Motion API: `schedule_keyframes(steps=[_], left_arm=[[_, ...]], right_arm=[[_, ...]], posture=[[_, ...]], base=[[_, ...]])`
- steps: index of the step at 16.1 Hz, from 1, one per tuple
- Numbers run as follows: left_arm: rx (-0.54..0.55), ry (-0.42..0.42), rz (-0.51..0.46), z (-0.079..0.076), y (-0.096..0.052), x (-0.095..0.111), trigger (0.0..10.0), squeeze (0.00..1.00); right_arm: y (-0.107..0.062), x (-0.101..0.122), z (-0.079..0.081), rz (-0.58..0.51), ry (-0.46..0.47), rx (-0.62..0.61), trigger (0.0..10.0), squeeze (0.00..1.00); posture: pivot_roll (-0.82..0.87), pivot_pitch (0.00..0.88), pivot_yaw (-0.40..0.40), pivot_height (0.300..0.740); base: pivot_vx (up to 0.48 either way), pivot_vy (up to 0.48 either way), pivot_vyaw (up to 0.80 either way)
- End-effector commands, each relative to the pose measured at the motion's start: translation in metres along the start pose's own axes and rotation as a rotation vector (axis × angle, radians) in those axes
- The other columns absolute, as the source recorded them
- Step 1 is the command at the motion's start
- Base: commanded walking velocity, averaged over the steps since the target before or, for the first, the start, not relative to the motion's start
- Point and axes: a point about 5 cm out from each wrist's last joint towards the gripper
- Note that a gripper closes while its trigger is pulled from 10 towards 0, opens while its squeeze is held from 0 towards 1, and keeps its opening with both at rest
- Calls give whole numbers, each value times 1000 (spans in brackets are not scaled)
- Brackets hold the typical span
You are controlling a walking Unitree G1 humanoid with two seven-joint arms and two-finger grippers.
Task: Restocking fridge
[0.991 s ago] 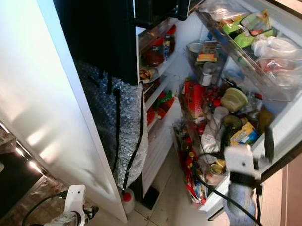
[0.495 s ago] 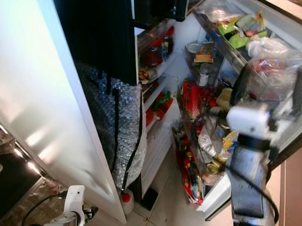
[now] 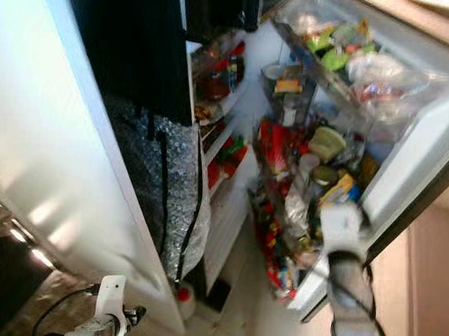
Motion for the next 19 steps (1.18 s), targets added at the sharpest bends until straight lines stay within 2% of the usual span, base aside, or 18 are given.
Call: schedule_keyframes(steps=[1,3,6,8,9,10,11,12,14,15,16,17,18,19], left_arm=[[9,4,2,2,0,-1,10000,0],[7,6,2,2,0,-1,10000,0],[4,6,3,1,0,-1,10000,0],[1,6,5,0,0,-1,10000,0],[1,8,7,0,0,-1,10000,0],[1,8,8,0,0,-1,10000,0],[1,8,8,0,0,-1,10000,0],[1,8,9,0,0,-1,10000,0],[1,12,9,0,0,-1,10000,0],[0,14,9,0,0,-1,10000,0],[-1,16,9,0,0,-1,10000,0],[-3,18,9,0,0,-1,10000,0],[-3,18,9,0,0,-1,10000,0],[-4,21,9,1,0,0,10000,0]], right_arm=[[5,14,1,-94,31,54,10000,0],[3,10,13,-93,42,172,10000,0],[-2,-24,32,106,74,289,10000,0],[-23,-73,54,401,156,353,10000,0],[-38,-93,63,510,194,359,10000,0],[-51,-109,70,591,220,360,10000,0],[-55,-112,71,614,227,357,10000,0],[-70,-128,73,709,227,332,10000,0],[-89,-151,58,841,190,161,10000,0],[-101,-164,43,915,162,56,10000,0],[-106,-169,38,939,156,25,10000,0],[-109,-172,29,927,122,-6,10000,0],[-109,-173,26,919,119,-20,10000,0],[-108,-172,14,869,117,-99,10000,0]], posture=[[-283,23,46,740],[-282,24,44,740],[-283,24,40,740],[-284,26,40,740],[-286,26,38,740],[-283,26,36,740],[-283,26,36,740],[-283,26,36,740],[-285,29,40,740],[-288,29,41,740],[-290,29,42,740],[-290,27,42,740],[-290,27,42,740],[-294,25,43,740]], base=[[0,0,0],[0,0,0],[0,0,0],[0,0,0],[0,0,0],[0,0,0],[0,0,0],[0,0,0],[0,0,0],[0,0,0],[0,0,0],[0,0,0],[0,0,0],[0,0,0]])
Point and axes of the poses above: a point about 5 cm out from each wrist's last joint towards the gripper, its own y axis pointing out of the wrist towards the gripper, its own x axis along the axis of the wrist's last joint, z = x × y, and after that the axes turned 9 degrees about -y, right-handed
